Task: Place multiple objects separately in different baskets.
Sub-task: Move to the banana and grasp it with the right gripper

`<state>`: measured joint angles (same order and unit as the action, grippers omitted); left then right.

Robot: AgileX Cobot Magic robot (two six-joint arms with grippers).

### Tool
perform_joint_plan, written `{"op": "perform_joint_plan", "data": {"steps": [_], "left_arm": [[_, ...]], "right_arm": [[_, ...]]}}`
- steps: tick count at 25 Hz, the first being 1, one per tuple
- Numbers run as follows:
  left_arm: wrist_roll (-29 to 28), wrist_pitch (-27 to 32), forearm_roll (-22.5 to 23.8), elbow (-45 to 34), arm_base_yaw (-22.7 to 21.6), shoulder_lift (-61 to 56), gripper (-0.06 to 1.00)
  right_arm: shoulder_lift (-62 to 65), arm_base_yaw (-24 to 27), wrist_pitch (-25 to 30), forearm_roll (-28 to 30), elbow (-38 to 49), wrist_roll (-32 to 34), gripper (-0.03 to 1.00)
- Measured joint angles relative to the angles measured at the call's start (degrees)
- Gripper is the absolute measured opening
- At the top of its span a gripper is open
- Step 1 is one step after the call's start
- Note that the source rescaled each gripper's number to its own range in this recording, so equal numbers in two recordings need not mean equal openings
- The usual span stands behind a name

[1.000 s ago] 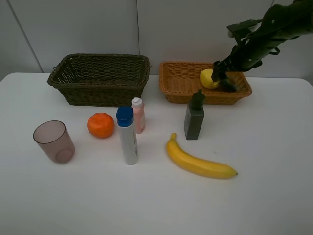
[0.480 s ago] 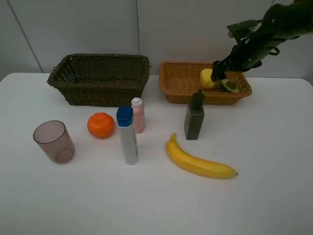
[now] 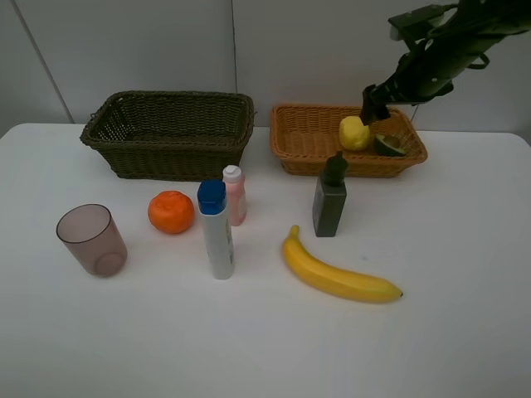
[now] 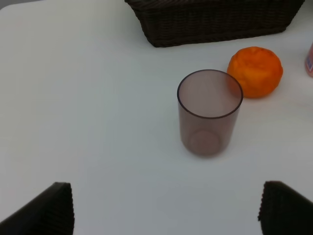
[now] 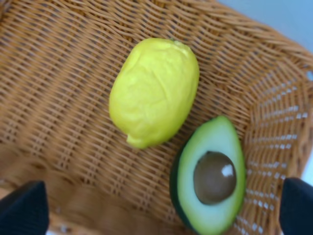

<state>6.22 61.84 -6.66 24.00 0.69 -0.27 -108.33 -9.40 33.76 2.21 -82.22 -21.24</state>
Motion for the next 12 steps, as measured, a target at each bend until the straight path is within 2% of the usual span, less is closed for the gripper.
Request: {"op": "perform_joint_plan", "data": {"steps": [5,12], "left_arm": [[0.0,0.0,0.0,0.0,0.0,0.0,1.0],[0.0,0.0,0.0,0.0,0.0,0.0,1.0]], "right_arm": [[6.91,-0.18,-0.39,3.47,8.99,0.0,1.0],[17.09,-1.7,-0.32,4.49,21.43,0.0,1.0]]}}
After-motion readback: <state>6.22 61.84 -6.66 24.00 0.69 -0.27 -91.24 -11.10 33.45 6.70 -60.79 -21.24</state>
